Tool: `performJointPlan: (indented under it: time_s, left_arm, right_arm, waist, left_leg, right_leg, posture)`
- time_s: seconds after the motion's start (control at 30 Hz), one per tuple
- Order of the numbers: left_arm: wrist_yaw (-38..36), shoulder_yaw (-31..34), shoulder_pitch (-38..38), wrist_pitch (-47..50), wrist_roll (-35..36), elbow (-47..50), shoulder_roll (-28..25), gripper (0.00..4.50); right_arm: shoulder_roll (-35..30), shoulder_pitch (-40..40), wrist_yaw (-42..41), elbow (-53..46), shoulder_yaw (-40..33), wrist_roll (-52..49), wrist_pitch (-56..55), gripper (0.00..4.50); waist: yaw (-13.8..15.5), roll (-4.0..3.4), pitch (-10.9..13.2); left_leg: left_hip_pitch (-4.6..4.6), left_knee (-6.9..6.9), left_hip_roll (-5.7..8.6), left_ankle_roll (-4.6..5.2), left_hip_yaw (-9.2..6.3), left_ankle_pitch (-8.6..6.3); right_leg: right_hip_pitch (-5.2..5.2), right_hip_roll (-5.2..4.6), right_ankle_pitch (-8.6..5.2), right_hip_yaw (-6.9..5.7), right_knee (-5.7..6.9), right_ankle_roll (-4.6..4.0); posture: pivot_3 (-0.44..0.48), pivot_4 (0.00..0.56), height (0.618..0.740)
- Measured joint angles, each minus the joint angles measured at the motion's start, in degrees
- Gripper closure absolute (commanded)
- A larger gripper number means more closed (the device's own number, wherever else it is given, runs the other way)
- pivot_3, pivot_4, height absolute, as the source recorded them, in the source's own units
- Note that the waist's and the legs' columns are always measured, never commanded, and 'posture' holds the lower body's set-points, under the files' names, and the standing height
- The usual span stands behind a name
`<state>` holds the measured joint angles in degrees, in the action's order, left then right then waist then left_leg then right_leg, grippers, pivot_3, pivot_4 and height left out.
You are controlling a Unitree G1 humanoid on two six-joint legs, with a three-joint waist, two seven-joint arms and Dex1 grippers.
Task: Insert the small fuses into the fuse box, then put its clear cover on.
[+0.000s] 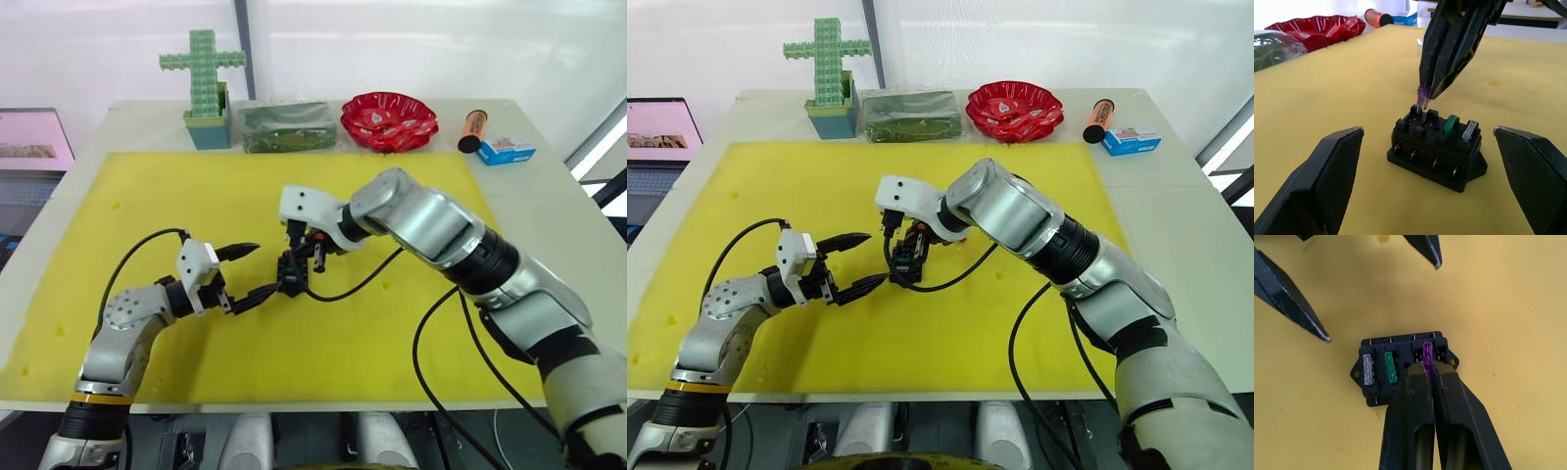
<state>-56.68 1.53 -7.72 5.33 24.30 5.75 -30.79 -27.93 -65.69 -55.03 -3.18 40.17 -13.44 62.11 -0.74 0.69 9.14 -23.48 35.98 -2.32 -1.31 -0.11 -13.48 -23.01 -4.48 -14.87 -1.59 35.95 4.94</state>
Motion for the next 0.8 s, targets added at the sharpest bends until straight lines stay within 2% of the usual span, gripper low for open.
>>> performJointPlan:
  time_s: [0.8]
  left_arm:
    - [0.4,-0.1,-1.0,-0.2,-0.2,-0.7,-0.1,0.00]
  right_arm:
    - [0.1,2.2,-2.7,0.8,0.4,4.4,-2.8,4.48]
  waist:
    - [0.0,0.00,0.0]
  left_leg:
    - [0.00,0.01,0.00,0.00,0.00,0.00]
  right_leg:
    - [0.00,0.00,0.00,0.00,0.02,0.01]
  posture:
    - [0.000,0.150,0.740]
